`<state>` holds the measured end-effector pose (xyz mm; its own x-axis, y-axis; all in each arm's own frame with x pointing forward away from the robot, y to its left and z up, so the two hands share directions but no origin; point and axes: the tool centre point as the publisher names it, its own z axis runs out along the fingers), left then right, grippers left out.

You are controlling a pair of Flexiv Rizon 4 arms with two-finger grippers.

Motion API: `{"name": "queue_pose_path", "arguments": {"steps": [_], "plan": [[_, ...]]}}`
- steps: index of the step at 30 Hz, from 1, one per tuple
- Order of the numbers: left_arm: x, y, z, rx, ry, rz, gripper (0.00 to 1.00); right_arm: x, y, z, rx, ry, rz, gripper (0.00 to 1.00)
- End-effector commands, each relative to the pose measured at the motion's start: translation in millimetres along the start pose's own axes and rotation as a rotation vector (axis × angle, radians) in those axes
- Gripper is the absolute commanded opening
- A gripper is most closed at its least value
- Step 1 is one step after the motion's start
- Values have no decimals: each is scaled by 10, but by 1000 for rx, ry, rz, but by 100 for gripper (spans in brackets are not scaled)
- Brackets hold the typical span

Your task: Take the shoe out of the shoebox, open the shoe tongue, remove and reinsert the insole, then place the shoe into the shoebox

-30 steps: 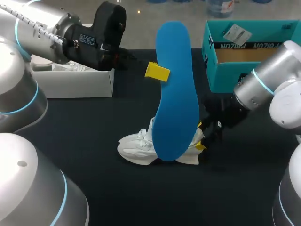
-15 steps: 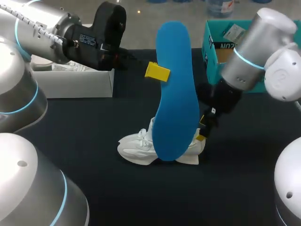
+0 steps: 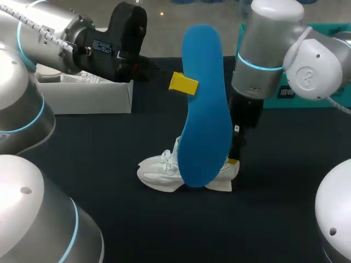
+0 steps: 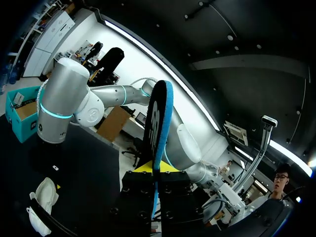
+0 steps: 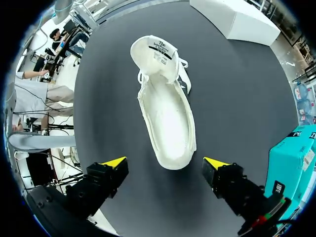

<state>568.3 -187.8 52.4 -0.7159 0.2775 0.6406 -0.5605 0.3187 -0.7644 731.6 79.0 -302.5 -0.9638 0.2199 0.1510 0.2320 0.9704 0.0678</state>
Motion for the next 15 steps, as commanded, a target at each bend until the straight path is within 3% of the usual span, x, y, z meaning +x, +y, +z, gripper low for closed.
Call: {"name": "queue_pose_path", "arguments": {"steps": [1, 15], "plan": [[-8, 0, 7, -1, 1, 0, 0, 2, 32, 20, 25, -5, 0, 100], [-8, 0, 7, -1, 1, 0, 0, 14, 53, 39, 31, -11, 1, 100]]}}
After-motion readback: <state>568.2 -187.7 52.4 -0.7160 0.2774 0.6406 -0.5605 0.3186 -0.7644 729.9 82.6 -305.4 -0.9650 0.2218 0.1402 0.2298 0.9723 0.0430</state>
